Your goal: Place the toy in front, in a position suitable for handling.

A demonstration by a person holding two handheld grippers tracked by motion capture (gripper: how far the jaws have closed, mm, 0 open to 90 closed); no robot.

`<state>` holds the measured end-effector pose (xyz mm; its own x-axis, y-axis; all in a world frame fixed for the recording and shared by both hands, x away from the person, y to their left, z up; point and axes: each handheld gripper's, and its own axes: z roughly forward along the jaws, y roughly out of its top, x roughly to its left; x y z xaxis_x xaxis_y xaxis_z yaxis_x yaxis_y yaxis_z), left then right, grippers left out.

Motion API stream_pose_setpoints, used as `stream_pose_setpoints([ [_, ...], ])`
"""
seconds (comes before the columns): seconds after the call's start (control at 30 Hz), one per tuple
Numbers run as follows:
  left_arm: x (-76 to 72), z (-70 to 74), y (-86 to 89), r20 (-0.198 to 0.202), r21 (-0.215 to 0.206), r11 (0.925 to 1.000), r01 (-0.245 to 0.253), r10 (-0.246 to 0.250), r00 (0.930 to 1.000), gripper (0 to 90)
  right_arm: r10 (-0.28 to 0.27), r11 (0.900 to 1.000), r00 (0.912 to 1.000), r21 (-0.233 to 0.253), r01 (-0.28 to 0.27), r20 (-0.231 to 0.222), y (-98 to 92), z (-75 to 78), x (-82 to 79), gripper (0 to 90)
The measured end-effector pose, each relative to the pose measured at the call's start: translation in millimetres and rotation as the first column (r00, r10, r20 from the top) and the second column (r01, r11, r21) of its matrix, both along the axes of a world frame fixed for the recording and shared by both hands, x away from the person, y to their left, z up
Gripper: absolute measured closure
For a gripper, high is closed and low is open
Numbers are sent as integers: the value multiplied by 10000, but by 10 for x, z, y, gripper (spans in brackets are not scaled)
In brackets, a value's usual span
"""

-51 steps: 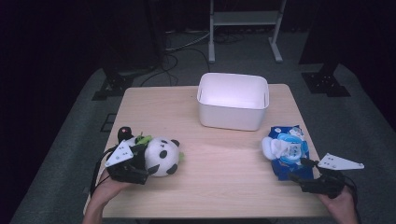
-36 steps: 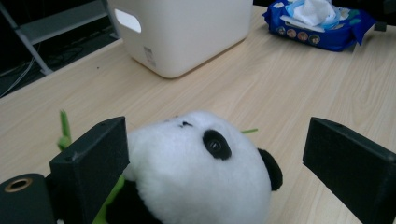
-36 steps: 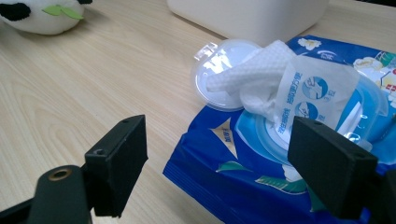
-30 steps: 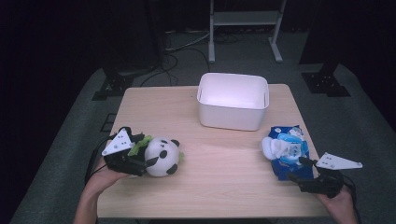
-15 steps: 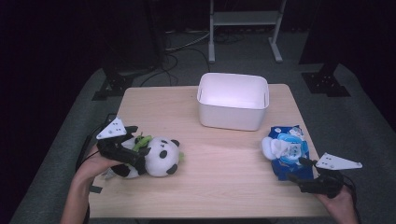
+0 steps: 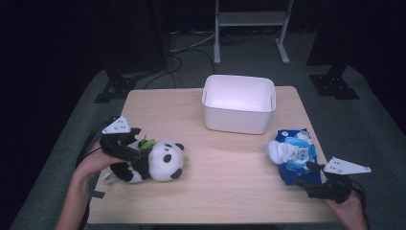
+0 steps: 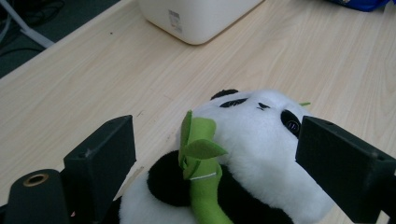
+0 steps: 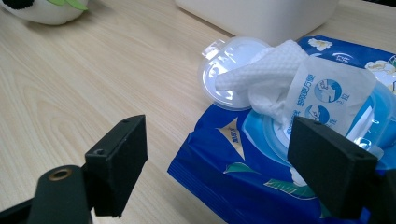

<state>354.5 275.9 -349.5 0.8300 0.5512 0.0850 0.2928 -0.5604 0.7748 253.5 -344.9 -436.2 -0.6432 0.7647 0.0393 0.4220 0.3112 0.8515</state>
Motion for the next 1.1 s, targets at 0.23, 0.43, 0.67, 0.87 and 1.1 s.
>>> stream_pose_setpoints([
  [0.23,79,-43,5,-509,189,9998,-33,42,9987,152,-27,10000,10000,18,27,46,-11,7,-5,187],
  [0.43,112,-95,13,-865,705,9975,47,14,9963,230,3,10000,10000,-49,-3,72,-7,10,-9,187],
  [0.67,147,-108,32,-1036,1247,9921,120,10,9946,385,75,9999,10000,-80,-75,66,9,9,-9,187],
  [0.87,192,-135,66,-1311,1341,9909,82,96,9913,518,127,9999,9999,-110,-126,28,15,5,-9,187],
  [1.1,193,-167,69,-1406,1457,9892,159,48,9900,577,167,9998,9999,-86,-167,10,19,4,-9,187],
])
